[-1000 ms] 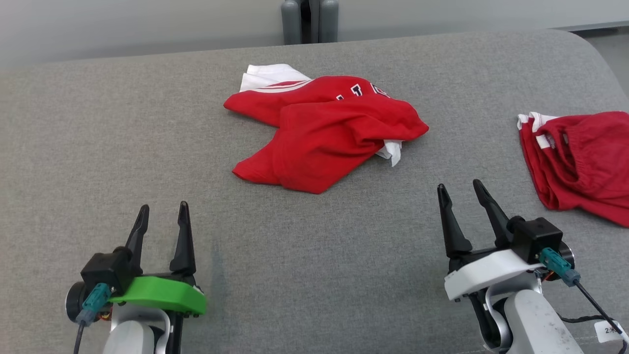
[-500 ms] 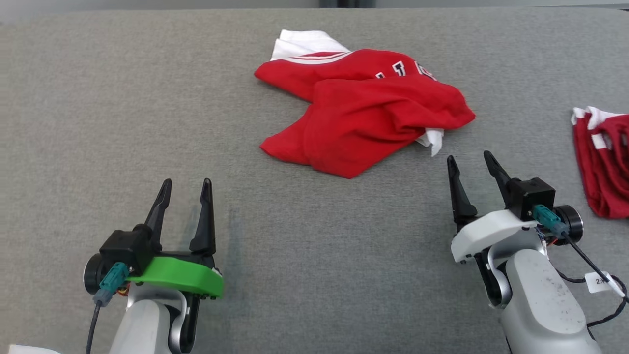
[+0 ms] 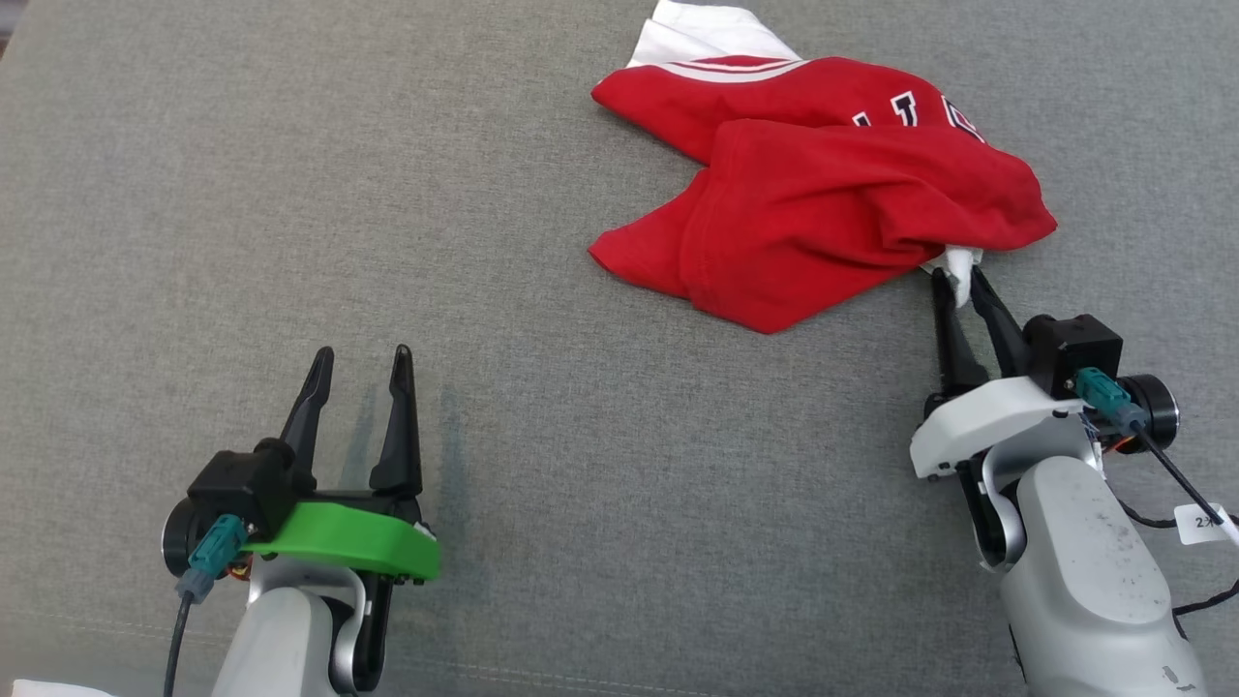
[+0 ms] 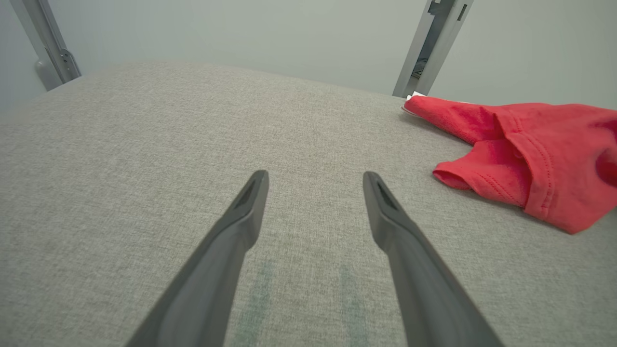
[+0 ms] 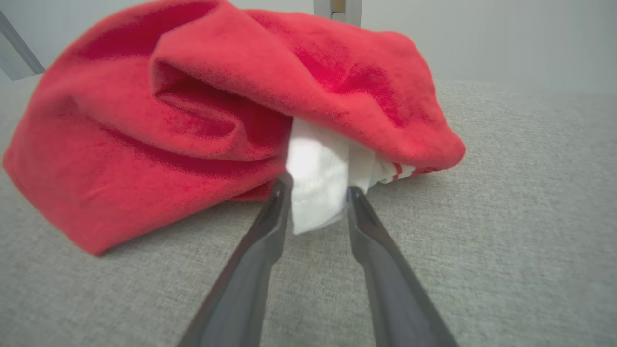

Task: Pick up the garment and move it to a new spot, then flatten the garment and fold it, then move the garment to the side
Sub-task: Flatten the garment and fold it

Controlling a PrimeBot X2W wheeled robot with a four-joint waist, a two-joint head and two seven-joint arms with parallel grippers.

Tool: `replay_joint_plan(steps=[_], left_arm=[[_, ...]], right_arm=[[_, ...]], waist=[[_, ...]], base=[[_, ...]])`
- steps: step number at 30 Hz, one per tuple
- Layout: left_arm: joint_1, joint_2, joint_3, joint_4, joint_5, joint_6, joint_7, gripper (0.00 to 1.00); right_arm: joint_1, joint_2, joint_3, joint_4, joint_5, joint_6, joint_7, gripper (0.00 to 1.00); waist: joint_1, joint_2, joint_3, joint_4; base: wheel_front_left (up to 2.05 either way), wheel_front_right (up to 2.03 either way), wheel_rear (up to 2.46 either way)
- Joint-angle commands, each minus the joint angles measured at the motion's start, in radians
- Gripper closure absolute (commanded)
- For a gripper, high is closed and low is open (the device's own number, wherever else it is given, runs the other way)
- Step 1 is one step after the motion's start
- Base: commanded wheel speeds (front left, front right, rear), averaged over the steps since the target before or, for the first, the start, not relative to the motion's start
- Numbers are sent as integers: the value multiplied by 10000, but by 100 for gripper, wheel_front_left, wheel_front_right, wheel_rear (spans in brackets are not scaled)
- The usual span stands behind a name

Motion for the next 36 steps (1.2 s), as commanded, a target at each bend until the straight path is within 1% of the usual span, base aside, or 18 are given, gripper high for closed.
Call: replay_joint_plan(steps=[1, 5, 9, 13, 16, 20, 25, 29, 32, 36], left_arm=[[-121, 24, 12, -53, 80, 38, -1, 0], [-153, 26, 121, -13, 173, 13, -1, 0], [169, 26, 289, 44, 190, 3, -1, 0], [505, 27, 406, 2, 136, -10, -1, 0], [688, 26, 342, 52, 45, 9, -1, 0], [902, 27, 209, 102, -56, 76, -1, 0], [1183, 26, 194, 154, -125, 148, -1, 0], [1524, 27, 223, 194, -201, 210, -1, 0], [1653, 25, 173, 221, -277, 247, -1, 0], [1738, 25, -28, 239, -424, 254, -1, 0]], right_arm=[[-90, -43, -63, -138, -63, -16, -27, 100], [-100, -43, -171, -388, -204, -16, -29, 100], [65, -40, -447, -1127, 49, -16, -29, 100], [-655, -64, -484, -2307, -475, -16, -31, 100], [-1310, -330, -322, -3024, -680, -16, -27, 100], [-2239, -677, -5, -3525, -673, -16, -27, 100], [-3063, -1045, 444, -3665, -748, -16, -27, 100], [-3502, -1289, 1102, -3479, -733, -16, -27, 100], [-3748, -1299, 1535, -3220, -618, -16, -27, 100], [-4288, -1153, 2358, -2735, -604, -16, -27, 100]], waist=[[0, 0, 15, -69], [0, 0, -85, -226], [0, 0, -511, -512], [0, 0, -999, -885], [0, 0, -1383, -1026], [0, 0, -1864, -1041], [0, 0, -2335, -844], [0, 0, -2637, -549], [0, 0, -2722, -299], [0, 0, -2739, 83]], base=[[0, 0, 0], [0, 0, 0], [0, 0, 0], [0, 0, 0], [0, 0, 0], [0, 0, 0], [0, 0, 0], [0, 0, 0], [0, 0, 0], [0, 0, 0]])
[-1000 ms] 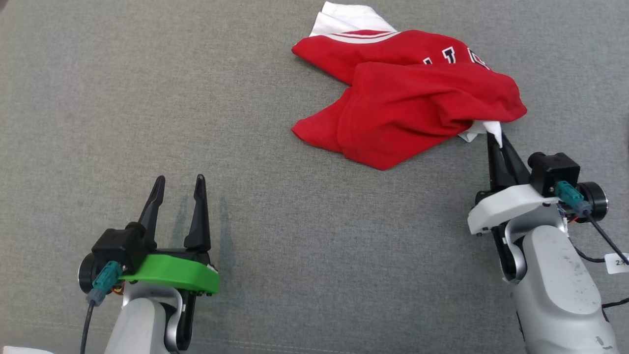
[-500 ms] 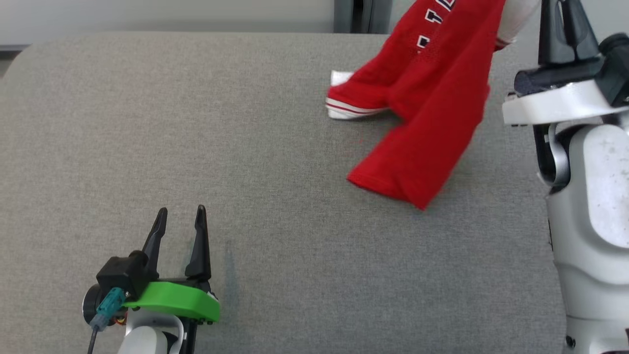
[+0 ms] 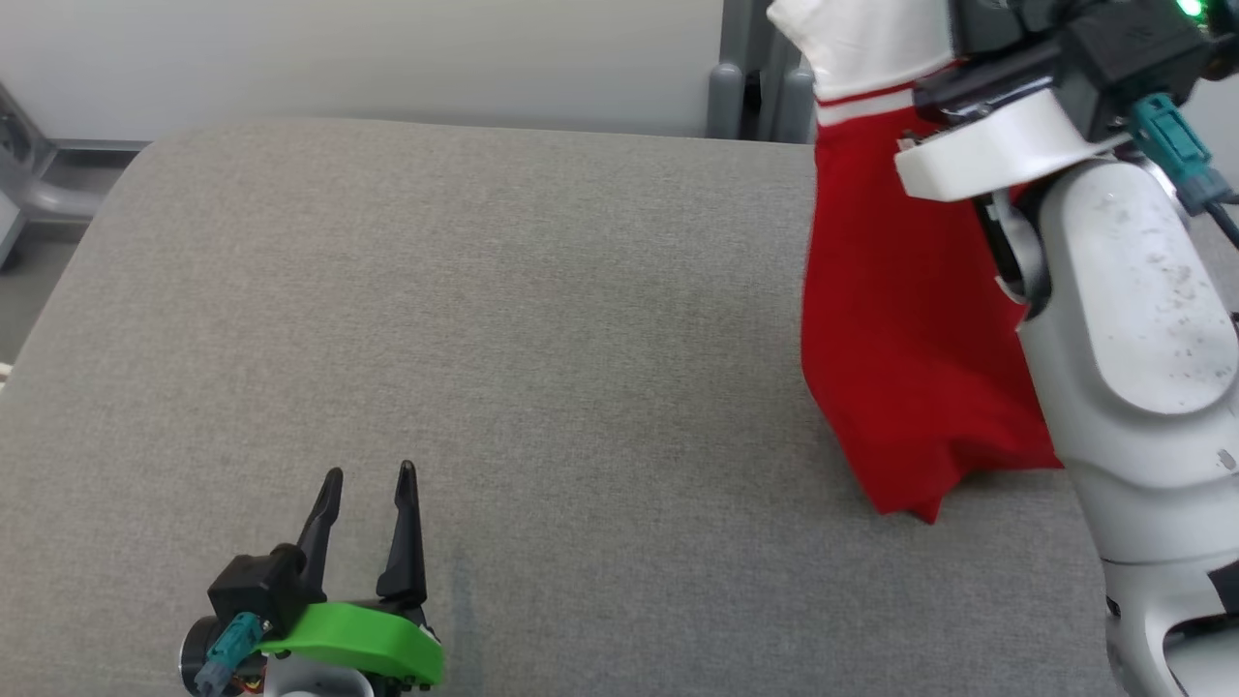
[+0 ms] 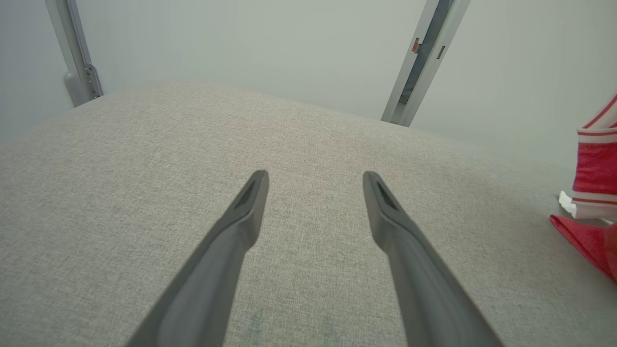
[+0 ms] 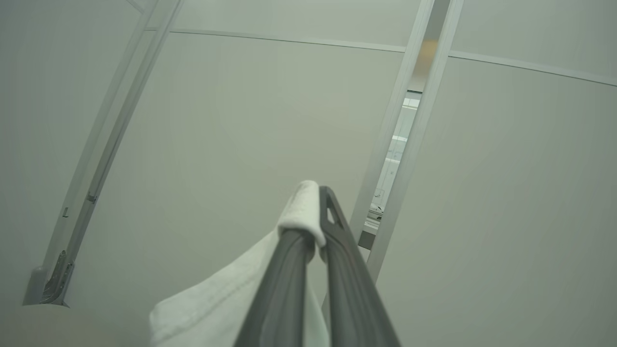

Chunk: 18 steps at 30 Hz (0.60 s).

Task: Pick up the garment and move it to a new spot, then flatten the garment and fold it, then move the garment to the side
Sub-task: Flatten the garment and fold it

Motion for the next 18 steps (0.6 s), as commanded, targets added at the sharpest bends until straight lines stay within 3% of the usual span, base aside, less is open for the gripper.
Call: replay_joint_plan(steps=[1, 7, 11, 18], left_arm=[[144, 27, -103, 39, -154, 0, -1, 0], [7, 23, -539, -111, -511, 191, -1, 0], [120, 27, -714, -46, -524, 244, -1, 0], [299, 24, -440, -70, -310, 270, -1, 0]], right_arm=[[-420, 112, 347, 244, 18, -16, -27, 100], [-2442, 305, 1391, 1180, -355, -17, -27, 100], [-3182, 87, 1034, 1375, -608, -18, -26, 100], [-1276, -889, 399, 1497, -538, -18, -26, 100]], waist=[[0, 0, -84, 423], [0, 0, -22, 1098], [0, 0, -55, 1344], [0, 0, -126, 1098]], base=[[0, 0, 0], [0, 0, 0], [0, 0, 0], [0, 0, 0]])
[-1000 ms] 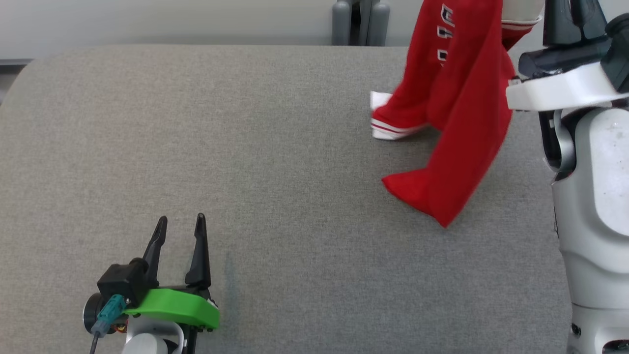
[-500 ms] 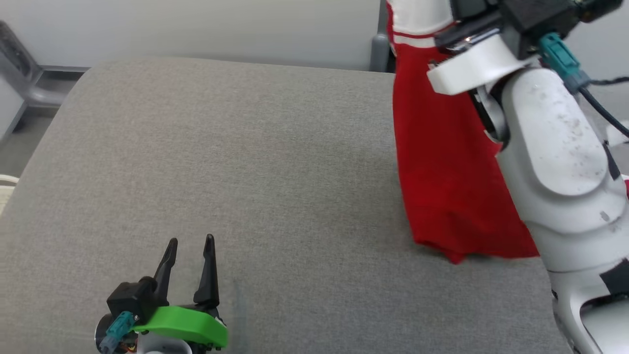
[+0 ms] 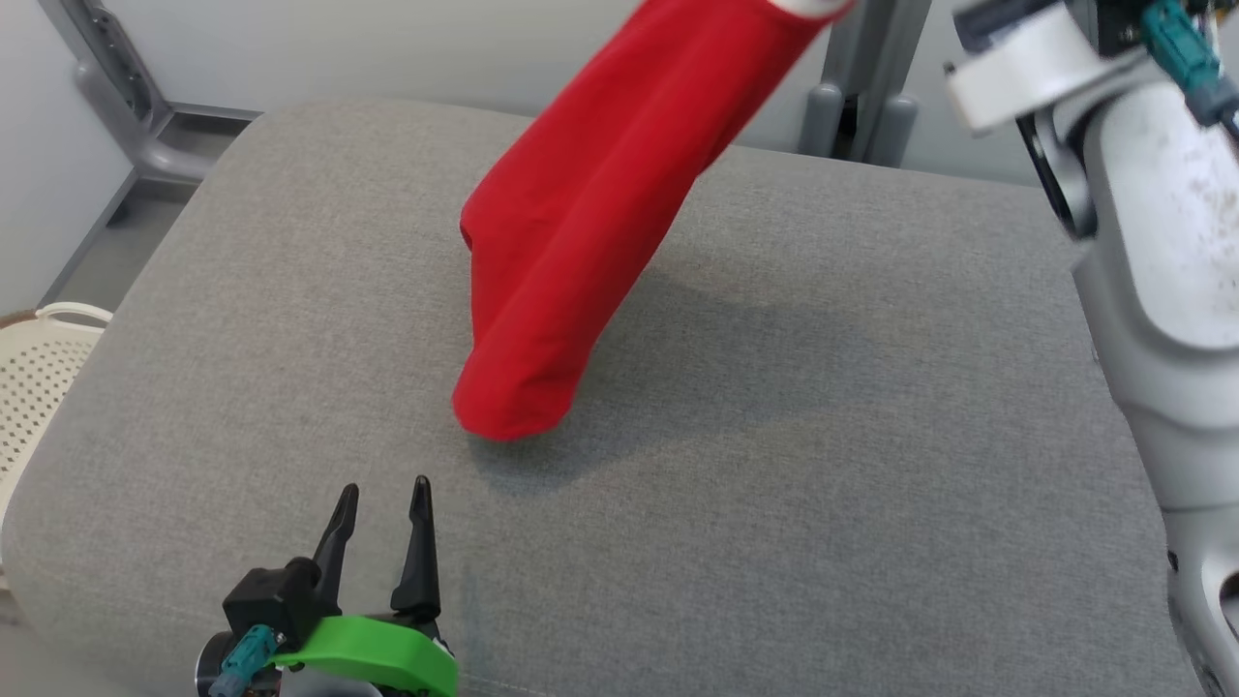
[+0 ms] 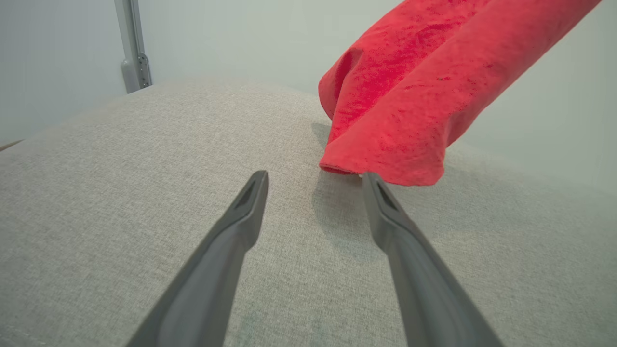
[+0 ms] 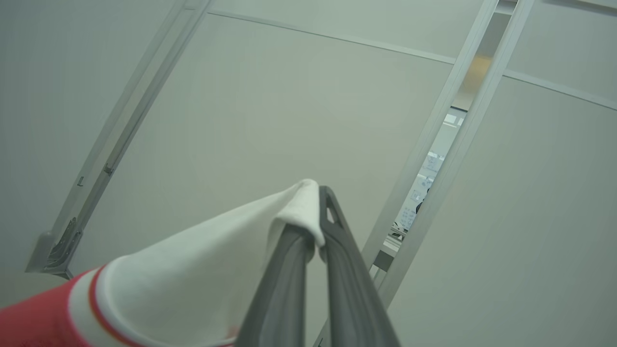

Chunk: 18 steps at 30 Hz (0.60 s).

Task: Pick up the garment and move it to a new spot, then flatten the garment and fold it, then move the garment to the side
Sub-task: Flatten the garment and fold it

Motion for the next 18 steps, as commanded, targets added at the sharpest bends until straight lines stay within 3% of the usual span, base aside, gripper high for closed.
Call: replay_joint_plan(steps=[1, 5, 8, 10, 11, 18], left_arm=[[46, 22, 46, -40, 87, -17, -1, 0], [-231, 22, 5, -106, 196, -95, -1, 0], [-379, 22, -24, -76, 329, -165, -1, 0], [-461, 23, 24, -41, 384, -175, -1, 0], [-520, 23, 48, -18, 412, -187, -1, 0], [-799, 23, 209, 137, 559, -262, -1, 0]], right_arm=[[639, -301, -335, 49, 109, -19, -27, 100], [2754, -755, -1552, 365, 151, -19, -27, 100], [4180, -725, -2619, 779, 69, -19, -27, 100], [4881, -512, -3274, 1102, 101, -19, -29, 60], [5149, -417, -3534, 1151, 38, -19, -30, 0], [6270, 622, -4176, 377, -99, -19, -29, 0]], waist=[[0, 0, 77, -243], [0, 0, 366, -615], [0, 0, 570, -931], [0, 0, 693, -1141], [0, 0, 753, -1246], [0, 0, 980, -1854]], base=[[0, 0, 0], [0, 0, 0], [0, 0, 0], [0, 0, 0], [0, 0, 0], [0, 0, 0]])
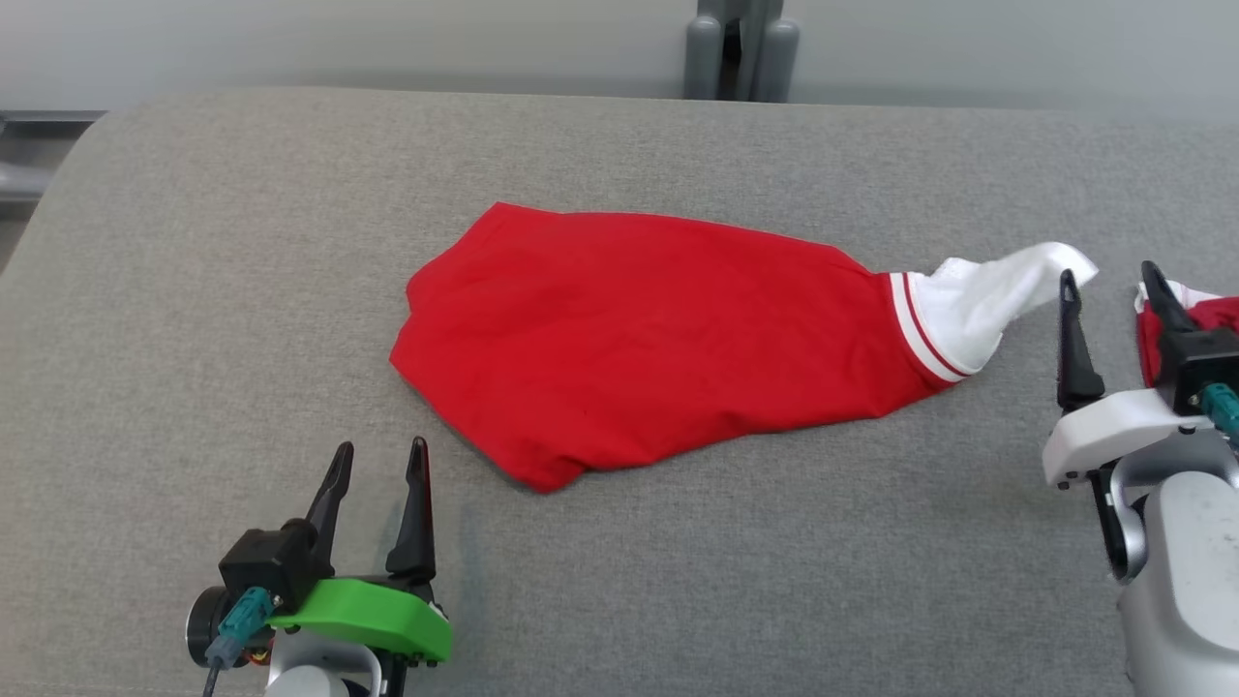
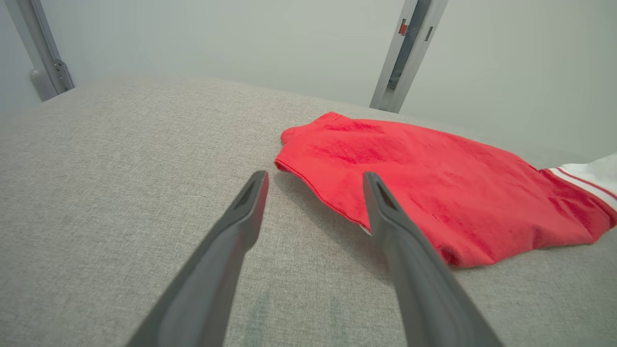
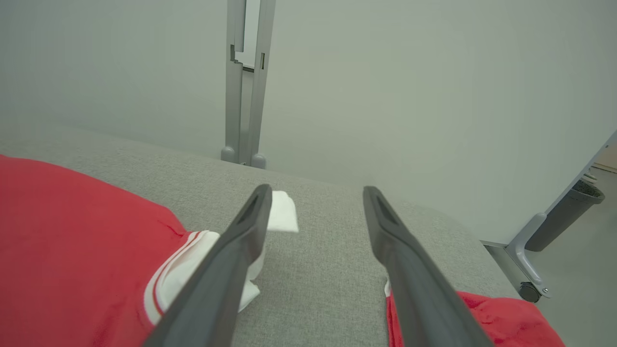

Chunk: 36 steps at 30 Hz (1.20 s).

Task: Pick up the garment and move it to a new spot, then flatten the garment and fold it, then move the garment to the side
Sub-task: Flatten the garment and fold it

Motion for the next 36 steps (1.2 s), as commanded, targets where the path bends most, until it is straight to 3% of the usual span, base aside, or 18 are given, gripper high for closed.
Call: replay_joint_plan(steps=[1, 12, 36], left_arm=[[-214, 29, 40, 41, 40, -28, -1, 0], [-691, 27, -149, 691, -443, -83, -1, 0], [-1098, 36, -1581, 2083, -1249, -473, -1, 0]], right_arm=[[194, 158, 57, -199, -28, -16, -27, 0], [1383, 1192, 801, -1113, 409, -16, -27, 0], [1333, 1313, 1492, -1459, 816, -16, -27, 0]], waist=[[0, 0, 213, -347], [0, 0, 409, -672], [0, 0, 994, -1568]], base=[[0, 0, 0], [0, 0, 0], [0, 0, 0]])
